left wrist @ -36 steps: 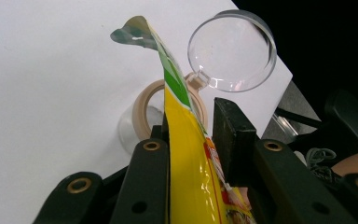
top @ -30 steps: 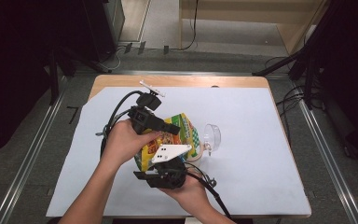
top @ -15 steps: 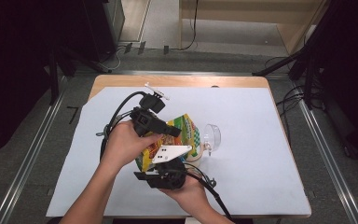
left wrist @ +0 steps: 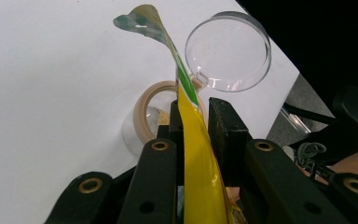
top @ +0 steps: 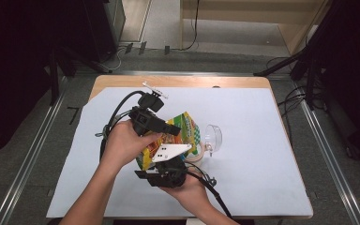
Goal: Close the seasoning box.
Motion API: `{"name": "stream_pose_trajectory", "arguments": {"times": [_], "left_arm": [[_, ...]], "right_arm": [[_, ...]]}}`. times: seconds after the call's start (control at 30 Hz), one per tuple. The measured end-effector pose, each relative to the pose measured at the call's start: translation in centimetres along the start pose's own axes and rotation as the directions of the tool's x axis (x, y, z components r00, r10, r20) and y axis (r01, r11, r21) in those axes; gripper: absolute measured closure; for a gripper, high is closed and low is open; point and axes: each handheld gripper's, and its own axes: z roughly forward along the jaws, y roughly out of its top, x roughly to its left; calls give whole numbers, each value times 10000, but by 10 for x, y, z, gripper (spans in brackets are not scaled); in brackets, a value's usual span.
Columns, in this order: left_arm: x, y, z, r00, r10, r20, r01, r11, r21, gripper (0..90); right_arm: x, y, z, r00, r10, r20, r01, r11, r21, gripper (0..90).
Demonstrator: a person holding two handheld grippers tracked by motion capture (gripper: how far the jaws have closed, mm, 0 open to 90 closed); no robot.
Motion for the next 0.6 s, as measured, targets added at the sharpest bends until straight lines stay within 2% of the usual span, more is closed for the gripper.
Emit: {"name": "stream_pose_trajectory", "arguments": {"times": [0.23,0.47,0.6], "left_arm": [[-1,0,1,10000,-46,58,46,9999,91,804],[4,0,0,9973,-291,670,291,9996,3,803],[5,-1,1,9963,-444,739,438,9990,86,803]], "right_arm": [[-1,-2,1,10000,70,61,-70,10000,-6,695],[-2,-2,1,9997,-84,227,83,10000,35,705],[-1,-3,1,9998,-20,184,18,10000,75,709]]}}
